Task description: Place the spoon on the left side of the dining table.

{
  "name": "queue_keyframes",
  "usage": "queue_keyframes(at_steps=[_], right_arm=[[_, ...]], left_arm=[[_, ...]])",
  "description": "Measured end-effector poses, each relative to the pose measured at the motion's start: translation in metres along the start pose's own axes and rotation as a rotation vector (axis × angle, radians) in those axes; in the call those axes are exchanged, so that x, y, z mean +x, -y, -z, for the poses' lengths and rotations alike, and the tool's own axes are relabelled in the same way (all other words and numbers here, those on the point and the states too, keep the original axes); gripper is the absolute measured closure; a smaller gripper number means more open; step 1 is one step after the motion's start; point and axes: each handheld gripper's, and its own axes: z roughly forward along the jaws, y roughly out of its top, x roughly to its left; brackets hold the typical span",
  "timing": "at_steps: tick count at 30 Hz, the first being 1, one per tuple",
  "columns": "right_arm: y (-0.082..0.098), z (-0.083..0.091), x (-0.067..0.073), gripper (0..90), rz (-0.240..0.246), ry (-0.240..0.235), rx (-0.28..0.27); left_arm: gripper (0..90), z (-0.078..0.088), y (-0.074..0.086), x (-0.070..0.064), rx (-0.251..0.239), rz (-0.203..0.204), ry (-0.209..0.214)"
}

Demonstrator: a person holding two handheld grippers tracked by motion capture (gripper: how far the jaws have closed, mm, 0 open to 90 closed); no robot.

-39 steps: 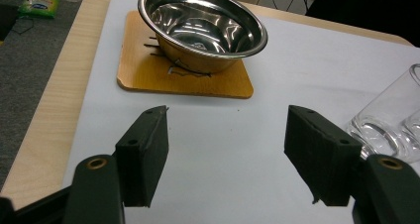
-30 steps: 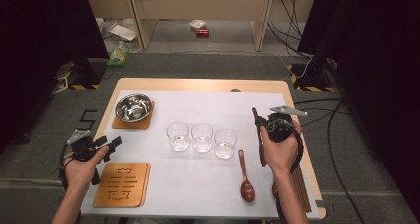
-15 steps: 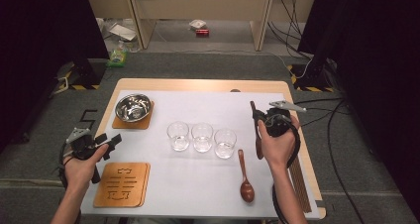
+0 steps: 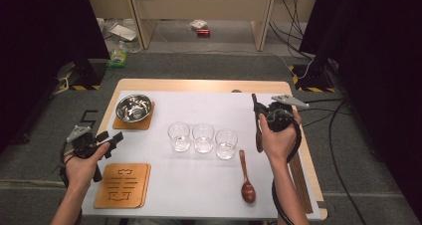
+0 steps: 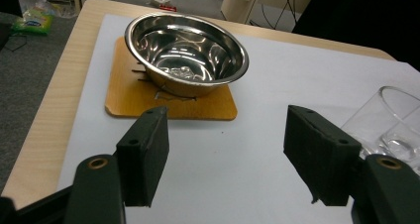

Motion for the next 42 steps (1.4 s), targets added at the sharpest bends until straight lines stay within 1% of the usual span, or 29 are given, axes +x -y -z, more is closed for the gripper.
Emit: queue_keyframes(at_steps=[4,7,8,9,15,17,18,19,20,21,25,33,36,37,41,42], right_arm=[[-0.006,-0.003,0.002,84.5,0.009,-0.006,-0.011],[-0.010,-0.004,0.003,84.5,0.005,-0.008,-0.020],[-0.011,-0.005,0.003,84.5,0.006,-0.006,-0.021],[-0.013,-0.005,0.004,84.5,0.007,-0.005,-0.019],[-0.018,-0.007,0.004,84.5,0.007,-0.005,-0.033],[-0.021,-0.008,0.005,84.5,0.007,-0.004,-0.036],[-0.021,-0.008,0.006,84.5,0.004,-0.006,-0.038],[-0.022,-0.009,0.006,84.5,0.006,-0.005,-0.043],[-0.023,-0.009,0.006,84.5,0.008,-0.007,-0.047],[-0.023,-0.009,0.006,84.5,0.006,-0.009,-0.049],[-0.025,-0.011,0.007,84.5,0.003,-0.011,-0.062],[-0.033,-0.013,0.014,84.6,0.012,-0.022,-0.087],[-0.034,-0.013,0.016,84.6,0.014,-0.025,-0.092],[-0.034,-0.014,0.017,84.5,0.016,-0.027,-0.098],[-0.036,-0.015,0.021,84.6,0.017,-0.036,-0.102],[-0.036,-0.015,0.021,84.6,0.017,-0.036,-0.102]], left_arm=[[33.6,-0.004,-0.005,-0.006,-0.011,-0.006,0.020],[33.9,-0.006,-0.009,-0.011,-0.019,-0.002,0.040],[33.9,-0.006,-0.009,-0.011,-0.019,-0.002,0.040],[33.9,-0.008,-0.012,-0.014,-0.017,-0.008,0.049],[34.0,-0.010,-0.021,-0.022,-0.026,-0.023,0.065],[34.0,-0.011,-0.027,-0.027,-0.028,-0.033,0.077],[34.1,-0.011,-0.027,-0.027,-0.028,-0.033,0.077],[34.5,-0.012,-0.031,-0.031,-0.032,-0.042,0.091],[34.7,-0.012,-0.031,-0.031,-0.032,-0.042,0.091],[34.7,-0.014,-0.035,-0.034,-0.034,-0.049,0.101],[34.8,-0.016,-0.040,-0.039,-0.038,-0.049,0.115],[34.9,-0.022,-0.056,-0.057,-0.056,-0.077,0.144],[35.0,-0.024,-0.060,-0.061,-0.058,-0.084,0.150],[35.1,-0.026,-0.063,-0.065,-0.062,-0.095,0.155],[35.3,-0.028,-0.071,-0.073,-0.078,-0.112,0.171],[35.3,-0.028,-0.071,-0.073,-0.078,-0.112,0.171]])
